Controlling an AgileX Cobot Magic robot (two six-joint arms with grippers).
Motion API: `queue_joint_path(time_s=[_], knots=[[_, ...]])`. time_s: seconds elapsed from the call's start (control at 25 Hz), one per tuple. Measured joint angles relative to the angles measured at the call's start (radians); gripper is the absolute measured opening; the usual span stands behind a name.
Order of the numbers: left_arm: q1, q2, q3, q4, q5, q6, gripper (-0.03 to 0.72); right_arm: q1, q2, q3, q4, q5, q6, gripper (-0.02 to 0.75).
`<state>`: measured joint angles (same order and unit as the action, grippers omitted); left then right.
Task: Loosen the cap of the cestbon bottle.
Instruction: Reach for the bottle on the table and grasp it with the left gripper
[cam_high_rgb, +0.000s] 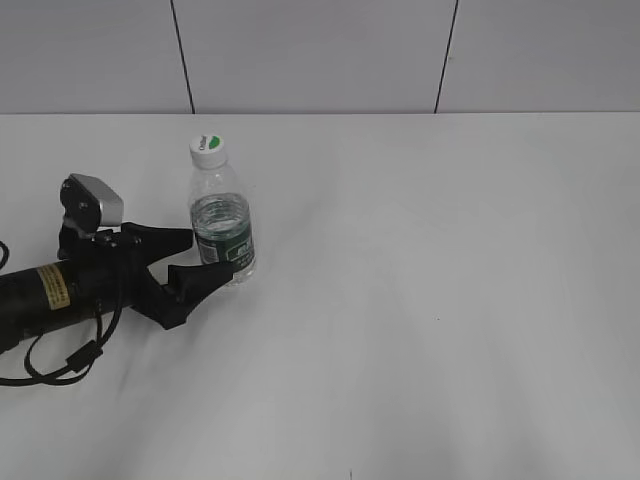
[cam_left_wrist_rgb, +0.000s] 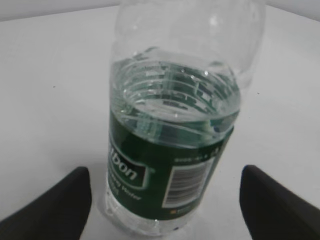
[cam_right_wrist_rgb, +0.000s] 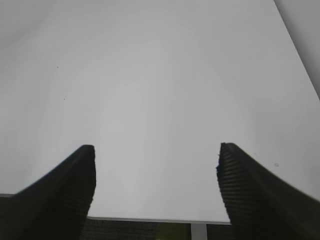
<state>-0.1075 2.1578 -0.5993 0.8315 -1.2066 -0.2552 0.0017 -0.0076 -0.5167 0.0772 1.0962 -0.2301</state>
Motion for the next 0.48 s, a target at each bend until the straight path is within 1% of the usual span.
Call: queue_joint_path(time_s=[0.2,0.32,0.48], knots=[[-0.006,0.001,-0.022,0.005,0.000,0.001,0.557,0.000,0.000,0.001,0.000,0.000,0.000,0.577],[-0.029,0.001,-0.041,0.000,0.000,0.002,0.557,0.000,0.000,0.002,0.000,0.000,0.000,0.577],[-0.060,0.001,-0.054,-0.050,-0.001,0.002,0.557,0.000,0.000,0.002,0.000,0.000,0.000,0.577]])
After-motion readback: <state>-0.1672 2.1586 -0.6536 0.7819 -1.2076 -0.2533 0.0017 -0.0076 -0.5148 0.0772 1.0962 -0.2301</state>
